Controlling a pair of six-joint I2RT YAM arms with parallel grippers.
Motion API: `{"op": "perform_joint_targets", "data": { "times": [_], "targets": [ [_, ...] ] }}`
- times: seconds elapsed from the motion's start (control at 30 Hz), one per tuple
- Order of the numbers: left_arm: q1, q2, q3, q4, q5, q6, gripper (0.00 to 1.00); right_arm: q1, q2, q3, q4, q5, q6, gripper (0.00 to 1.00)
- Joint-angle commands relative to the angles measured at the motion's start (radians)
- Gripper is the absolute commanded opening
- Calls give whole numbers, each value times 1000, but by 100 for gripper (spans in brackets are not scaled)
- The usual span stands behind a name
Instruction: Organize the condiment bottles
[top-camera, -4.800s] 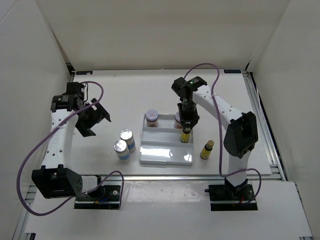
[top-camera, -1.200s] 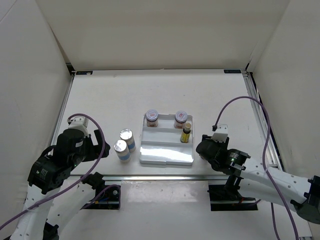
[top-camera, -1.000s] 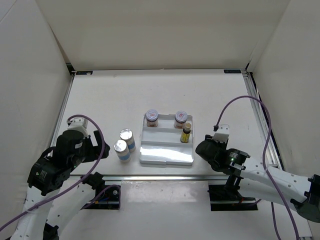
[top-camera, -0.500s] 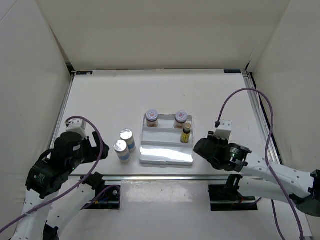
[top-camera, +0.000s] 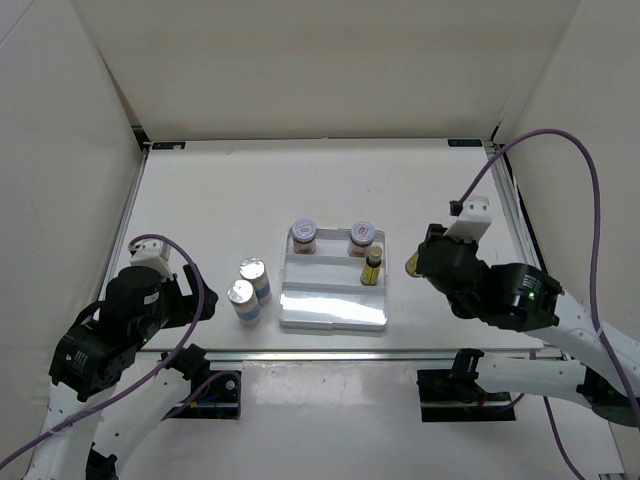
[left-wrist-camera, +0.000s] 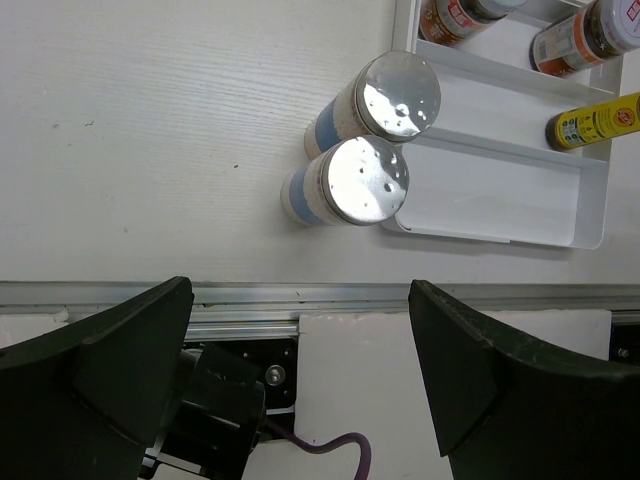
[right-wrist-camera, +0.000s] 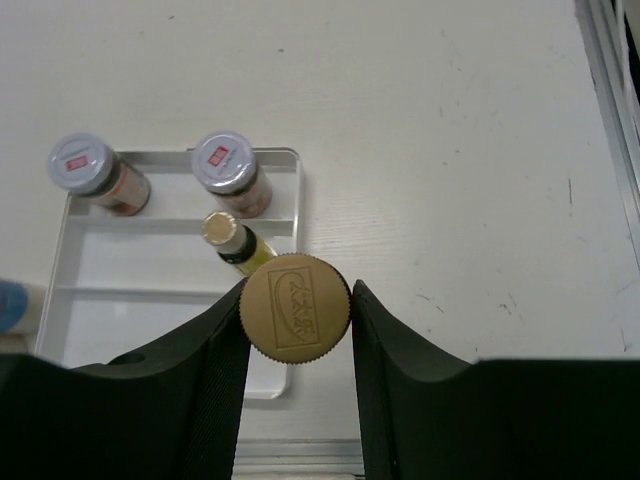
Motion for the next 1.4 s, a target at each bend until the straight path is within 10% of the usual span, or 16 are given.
{"op": "perform_joint_targets", "data": {
  "times": [0.0,0.73,1.37],
  "targets": [
    [-3,-1,-3,15,-9,-6,100,8,62,117,210,-88,-252,0],
    [-3,-40,-12,15,-9,-15,100,-11,616,-12,954,-418,-501,0],
    [-3,-40,-21,15,0,-15,100,-86,787,-81,1079,-445,-432,0]
  ]
}}
